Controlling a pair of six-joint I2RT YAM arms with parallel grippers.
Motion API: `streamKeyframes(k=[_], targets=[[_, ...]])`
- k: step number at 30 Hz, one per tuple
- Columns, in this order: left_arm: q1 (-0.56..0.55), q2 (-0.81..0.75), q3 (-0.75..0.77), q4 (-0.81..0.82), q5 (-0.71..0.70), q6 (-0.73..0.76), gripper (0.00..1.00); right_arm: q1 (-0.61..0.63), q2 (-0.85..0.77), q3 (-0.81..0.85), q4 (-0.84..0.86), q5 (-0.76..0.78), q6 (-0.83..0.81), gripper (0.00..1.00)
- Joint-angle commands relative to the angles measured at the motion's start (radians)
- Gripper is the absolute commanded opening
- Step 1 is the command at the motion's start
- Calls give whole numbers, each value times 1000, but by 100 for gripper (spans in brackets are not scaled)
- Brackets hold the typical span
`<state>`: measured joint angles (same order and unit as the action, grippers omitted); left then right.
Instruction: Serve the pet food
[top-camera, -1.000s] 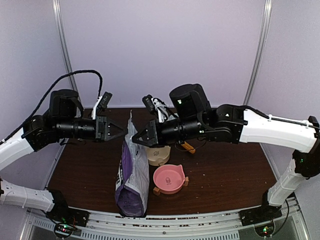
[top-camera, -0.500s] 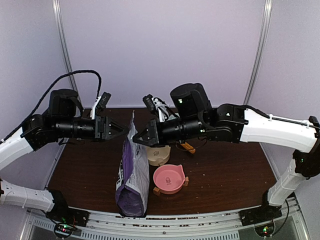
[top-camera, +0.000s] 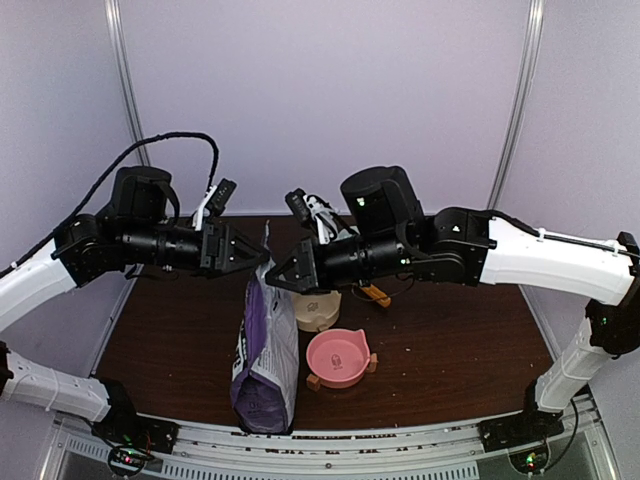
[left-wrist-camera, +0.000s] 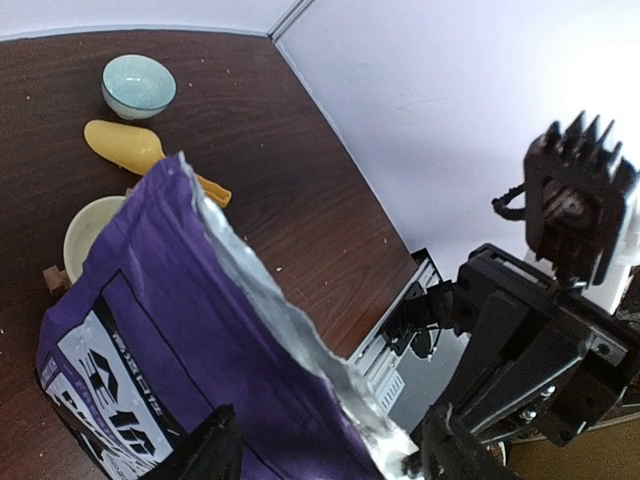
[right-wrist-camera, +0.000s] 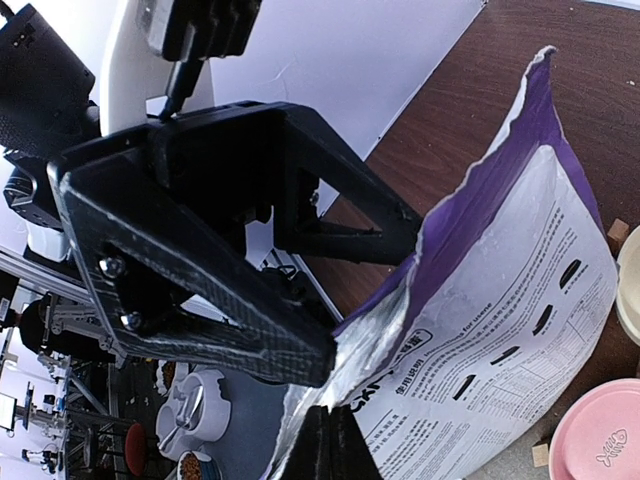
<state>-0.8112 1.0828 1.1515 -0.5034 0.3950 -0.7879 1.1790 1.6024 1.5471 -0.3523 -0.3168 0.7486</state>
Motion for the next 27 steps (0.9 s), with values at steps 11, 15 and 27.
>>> streamKeyframes(k=[11,15,27], targets=[[4,19,25,-137,45,53,44,6,-7,29,-40,21,-31,0],[3,32,28,-136,79,56,35,6,-1,43,-53,21,-41,0],[4,51,19,-42,167,32,0,14,23,59,-82,35,-42,0]])
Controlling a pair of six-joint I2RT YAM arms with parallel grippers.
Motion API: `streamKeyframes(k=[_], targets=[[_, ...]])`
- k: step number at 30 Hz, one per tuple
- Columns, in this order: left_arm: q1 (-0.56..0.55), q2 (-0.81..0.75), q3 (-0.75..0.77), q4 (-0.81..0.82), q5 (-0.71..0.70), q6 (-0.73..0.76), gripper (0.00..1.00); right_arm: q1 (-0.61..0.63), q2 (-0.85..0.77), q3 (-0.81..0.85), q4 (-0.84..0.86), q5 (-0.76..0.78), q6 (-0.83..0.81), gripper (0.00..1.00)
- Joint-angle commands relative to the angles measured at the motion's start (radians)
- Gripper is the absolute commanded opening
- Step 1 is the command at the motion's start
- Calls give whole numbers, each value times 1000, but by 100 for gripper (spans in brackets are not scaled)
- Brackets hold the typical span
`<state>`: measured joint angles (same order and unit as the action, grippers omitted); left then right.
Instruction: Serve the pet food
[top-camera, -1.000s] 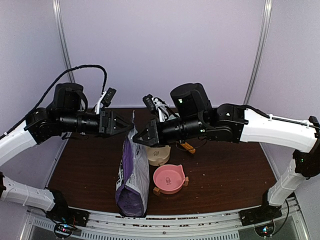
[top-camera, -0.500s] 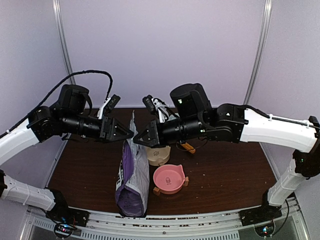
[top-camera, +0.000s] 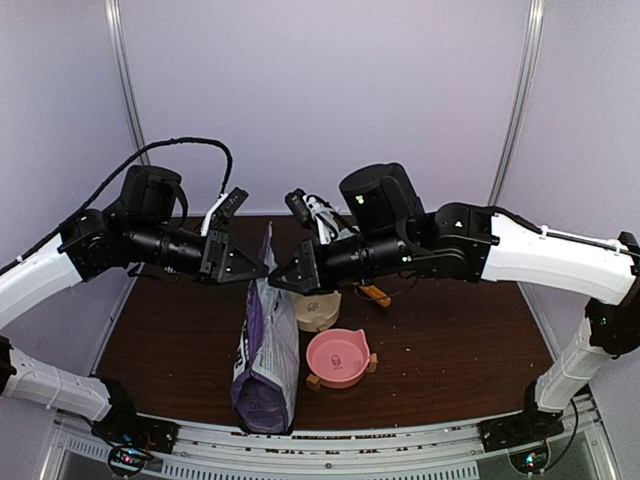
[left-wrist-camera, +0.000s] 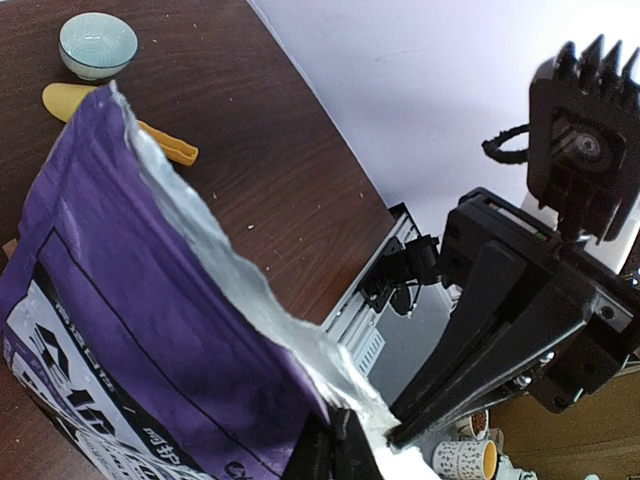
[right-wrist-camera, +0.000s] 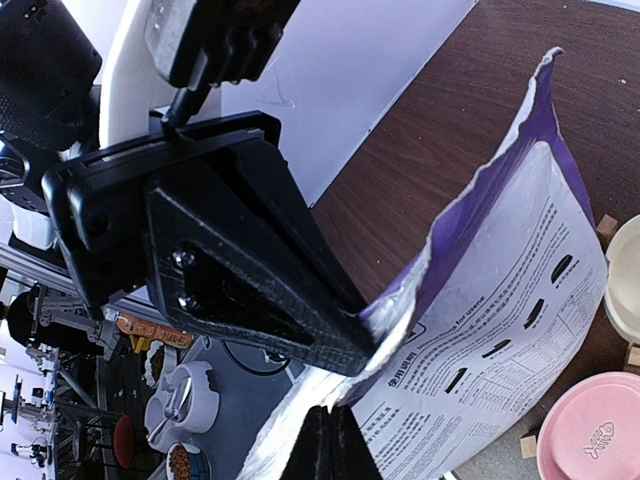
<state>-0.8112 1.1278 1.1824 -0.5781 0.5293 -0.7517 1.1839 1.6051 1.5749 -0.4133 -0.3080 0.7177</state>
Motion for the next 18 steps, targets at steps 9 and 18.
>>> streamKeyframes(k=[9,18], targets=[[4,-29,-32,53,-9,-20,0,12,56,63,-32,17,7,14],[4,-44,-36,61,-29,-22,0,21,88,91,-38,3,14,7]])
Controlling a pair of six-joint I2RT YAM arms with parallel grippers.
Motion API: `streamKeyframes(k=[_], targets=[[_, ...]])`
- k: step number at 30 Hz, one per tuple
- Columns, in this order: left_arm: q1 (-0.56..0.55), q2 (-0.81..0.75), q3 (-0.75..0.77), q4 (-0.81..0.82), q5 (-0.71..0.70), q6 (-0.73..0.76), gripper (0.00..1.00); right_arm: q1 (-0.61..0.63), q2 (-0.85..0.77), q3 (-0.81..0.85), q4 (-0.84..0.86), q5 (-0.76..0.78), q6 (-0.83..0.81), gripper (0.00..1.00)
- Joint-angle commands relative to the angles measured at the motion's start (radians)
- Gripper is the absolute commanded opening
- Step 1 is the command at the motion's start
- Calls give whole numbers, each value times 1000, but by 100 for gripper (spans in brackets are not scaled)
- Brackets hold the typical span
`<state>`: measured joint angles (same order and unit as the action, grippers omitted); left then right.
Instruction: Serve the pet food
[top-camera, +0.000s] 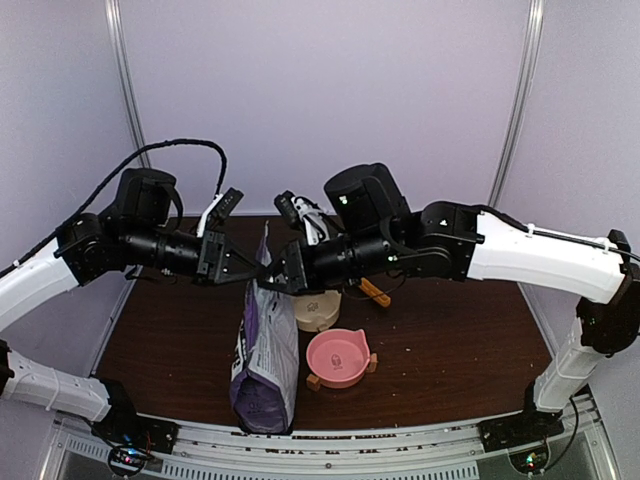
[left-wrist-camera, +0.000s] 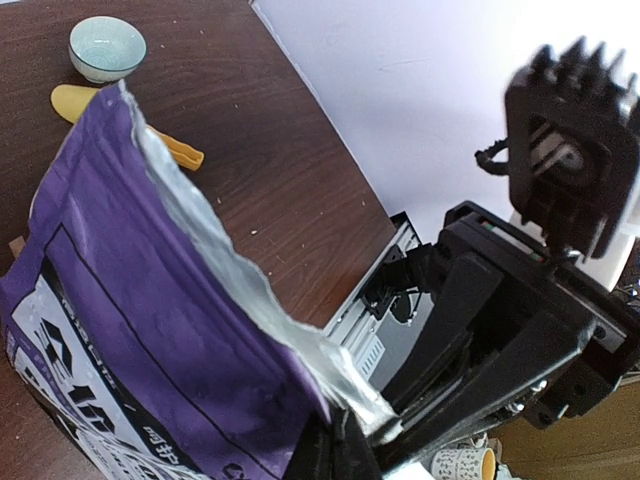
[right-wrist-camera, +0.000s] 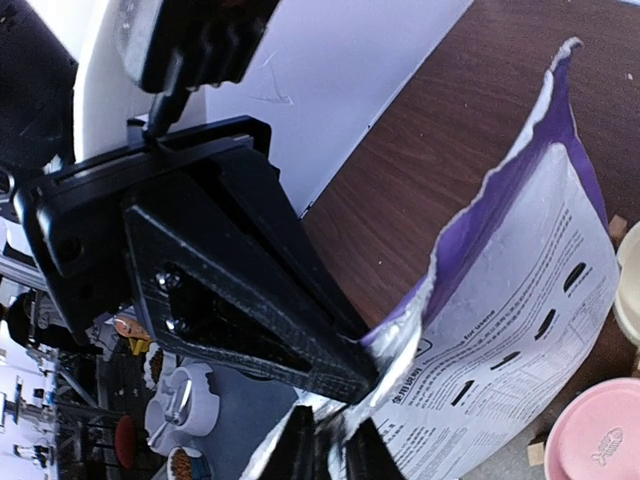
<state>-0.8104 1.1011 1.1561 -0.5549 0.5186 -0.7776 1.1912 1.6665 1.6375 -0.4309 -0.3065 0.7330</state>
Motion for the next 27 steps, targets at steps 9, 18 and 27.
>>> streamKeyframes(k=[9,18,27], targets=[[3,-58,-17,6,-126,-4,0,14,29,34,-106,89,-7,0],[4,-82,-7,-42,-192,-5,0,14,27,33,-154,158,1,0],[4,-84,-5,-54,-202,-4,0,13,19,24,-174,201,8,0]])
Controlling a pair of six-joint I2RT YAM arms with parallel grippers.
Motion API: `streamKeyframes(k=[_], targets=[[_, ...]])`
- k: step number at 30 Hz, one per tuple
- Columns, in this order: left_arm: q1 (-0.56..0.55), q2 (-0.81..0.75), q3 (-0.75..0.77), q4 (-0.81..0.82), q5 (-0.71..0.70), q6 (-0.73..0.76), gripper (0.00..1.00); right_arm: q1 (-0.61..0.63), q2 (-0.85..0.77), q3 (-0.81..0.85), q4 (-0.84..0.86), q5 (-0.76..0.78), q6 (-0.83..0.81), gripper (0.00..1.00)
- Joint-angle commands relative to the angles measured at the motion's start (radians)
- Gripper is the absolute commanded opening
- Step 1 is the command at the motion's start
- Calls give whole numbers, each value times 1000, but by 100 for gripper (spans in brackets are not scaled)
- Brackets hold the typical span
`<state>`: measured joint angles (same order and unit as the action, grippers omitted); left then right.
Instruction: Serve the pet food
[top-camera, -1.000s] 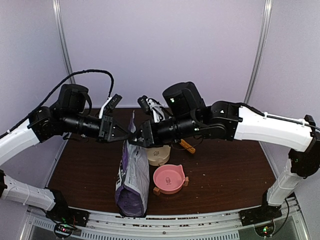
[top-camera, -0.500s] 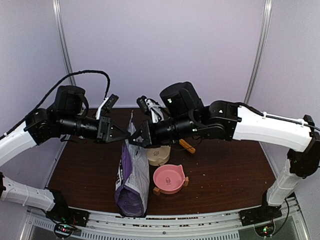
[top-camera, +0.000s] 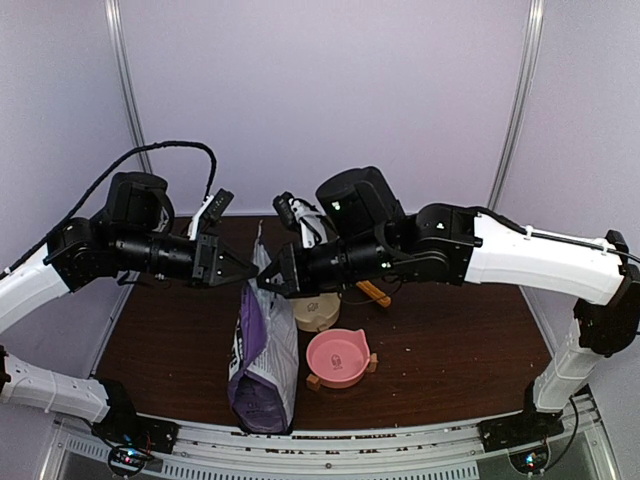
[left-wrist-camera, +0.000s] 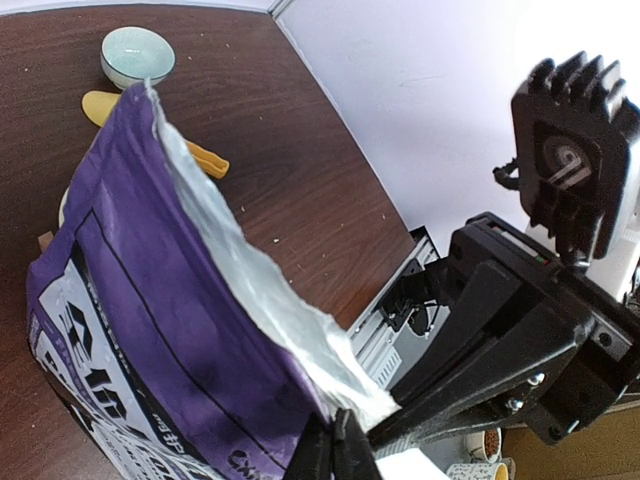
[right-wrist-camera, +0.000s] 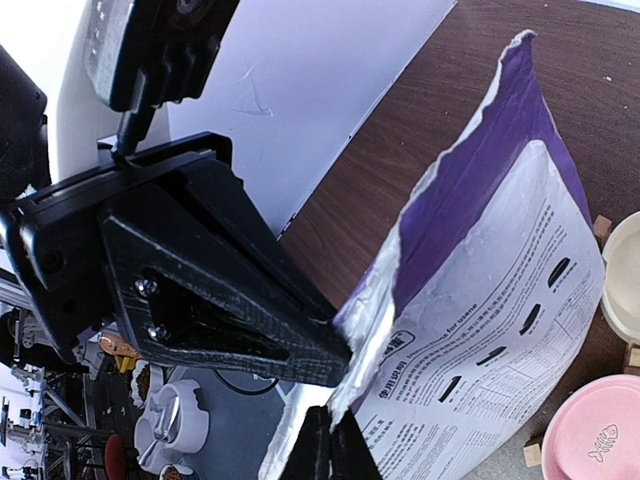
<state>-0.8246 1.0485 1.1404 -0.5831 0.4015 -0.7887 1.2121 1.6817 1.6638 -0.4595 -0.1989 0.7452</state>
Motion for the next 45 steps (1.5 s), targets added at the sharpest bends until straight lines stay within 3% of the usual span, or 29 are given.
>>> streamKeyframes(k=[1,34,37,40,44,45], targets=[[18,-31,13,-29,-85,6,0,-7,4,-2,-149,98,-4,0],[17,-62,22,-69,-129,1,0,-11,-13,-30,-198,204,1,0],[17,-61,27,-62,-123,2,0,-10,-28,-50,-150,158,-4,0],[17,-50,34,-27,-76,5,0,-10,-58,-100,16,49,-9,0],[18,-47,44,27,-31,3,35,-11,-60,-99,122,-44,-15,0],[17,-46,49,26,-32,5,39,-11,-51,-88,129,-58,-20,0]])
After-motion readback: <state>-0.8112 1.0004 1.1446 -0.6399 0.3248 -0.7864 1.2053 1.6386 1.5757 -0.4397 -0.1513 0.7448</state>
